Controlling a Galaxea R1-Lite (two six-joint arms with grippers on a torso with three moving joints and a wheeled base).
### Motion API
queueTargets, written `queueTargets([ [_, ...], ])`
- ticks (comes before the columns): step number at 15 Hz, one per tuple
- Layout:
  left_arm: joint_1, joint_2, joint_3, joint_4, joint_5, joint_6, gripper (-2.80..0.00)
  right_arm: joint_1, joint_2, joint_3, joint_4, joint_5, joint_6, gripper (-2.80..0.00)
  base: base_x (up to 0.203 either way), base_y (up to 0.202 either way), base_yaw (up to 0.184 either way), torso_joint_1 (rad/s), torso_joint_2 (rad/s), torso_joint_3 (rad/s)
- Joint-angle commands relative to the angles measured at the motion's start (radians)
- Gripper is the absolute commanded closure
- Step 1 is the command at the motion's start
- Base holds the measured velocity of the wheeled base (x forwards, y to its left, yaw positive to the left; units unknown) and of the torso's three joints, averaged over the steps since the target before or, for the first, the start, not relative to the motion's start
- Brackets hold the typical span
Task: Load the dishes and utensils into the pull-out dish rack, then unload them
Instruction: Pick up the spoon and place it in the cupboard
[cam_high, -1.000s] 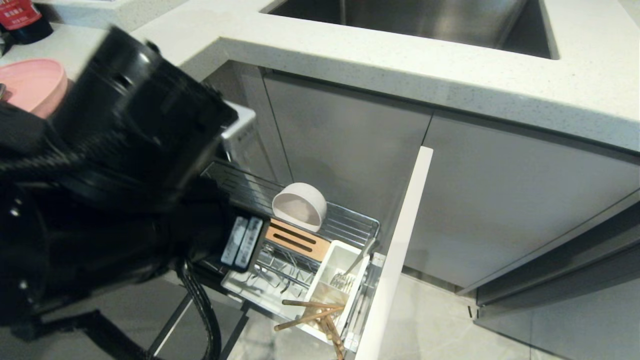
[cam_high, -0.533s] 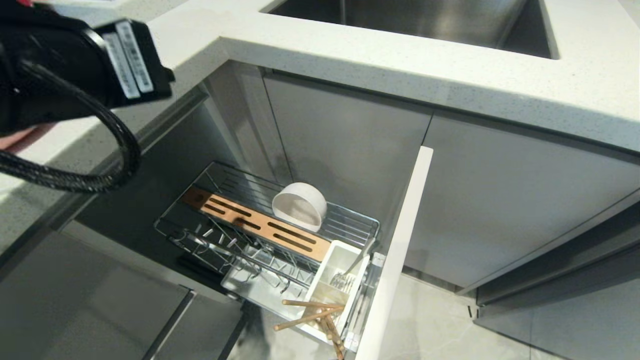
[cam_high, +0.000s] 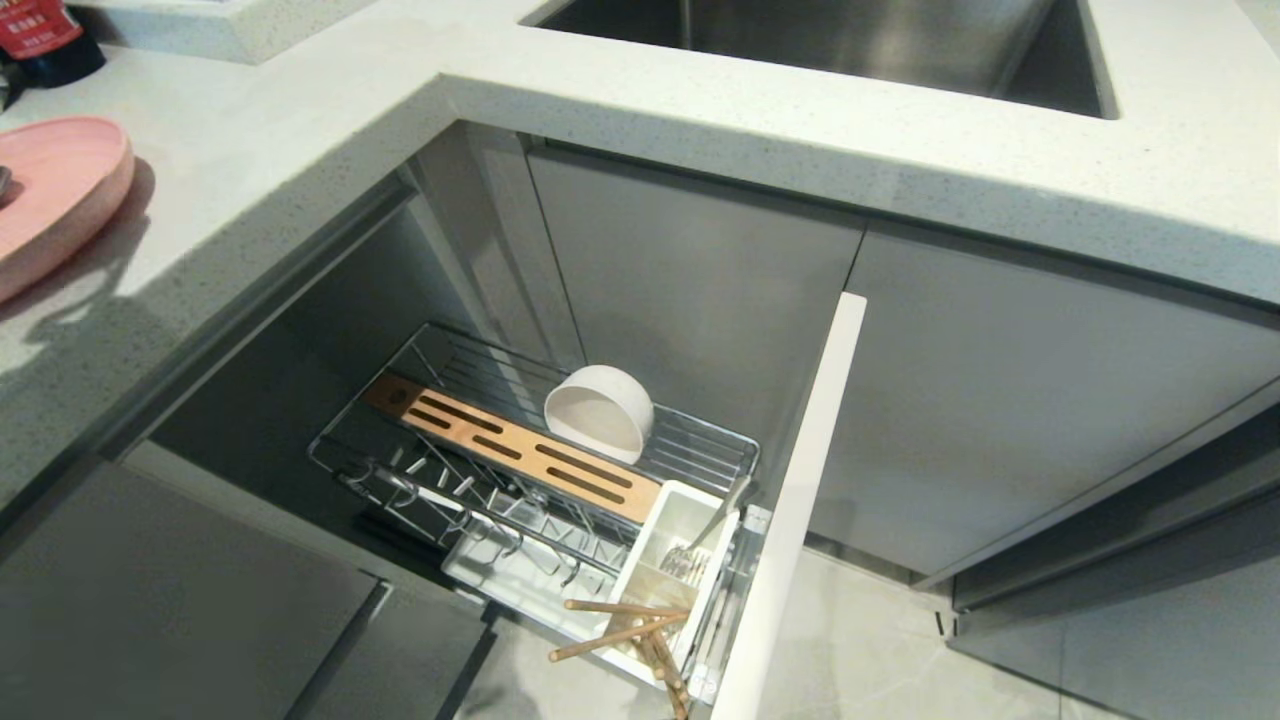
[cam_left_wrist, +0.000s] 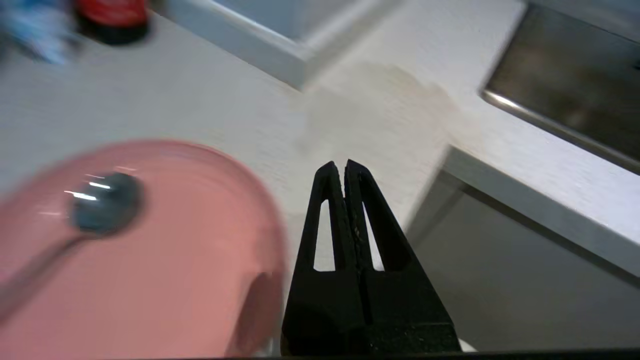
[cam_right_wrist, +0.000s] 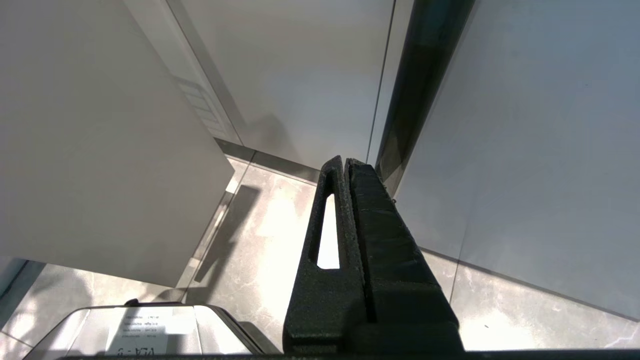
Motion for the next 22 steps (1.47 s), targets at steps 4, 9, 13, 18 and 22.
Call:
queueTargets([
  [4,0.439,-0.097,-0.011,0.084,-0.202,0.034,0.0,0.0,0.001,0.0,0.0,0.0,0.0,0.0,0.0,0.0,0.0,0.0,0.0,0.0],
  [9,0.899,-0.098,-0.072,0.313,-0.574,0.045,0.0,0.0,0.001,0.0,0.0,0.0,0.0,0.0,0.0,0.0,0.0,0.0,0.0,0.0],
  [13,1.231,-0.077,-0.118,0.401,-0.853,0.046,0.0,0.0,0.001,0.0,0.0,0.001,0.0,0.0,0.0,0.0,0.0,0.0,0.0,0.0],
  [18,1.41,0.059,-0.238,0.481,-1.02,0.046,0.0,0.0,0.001,0.0,0.0,0.0,0.0,0.0,0.0,0.0,0.0,0.0,0.0,0.0],
  [22,1.521,0.137,-0.338,0.639,-1.202,0.121,0.0,0.0,0.001,0.0,0.0,0.0,0.0,0.0,0.0,0.0,0.0,0.0,0.0,0.0],
])
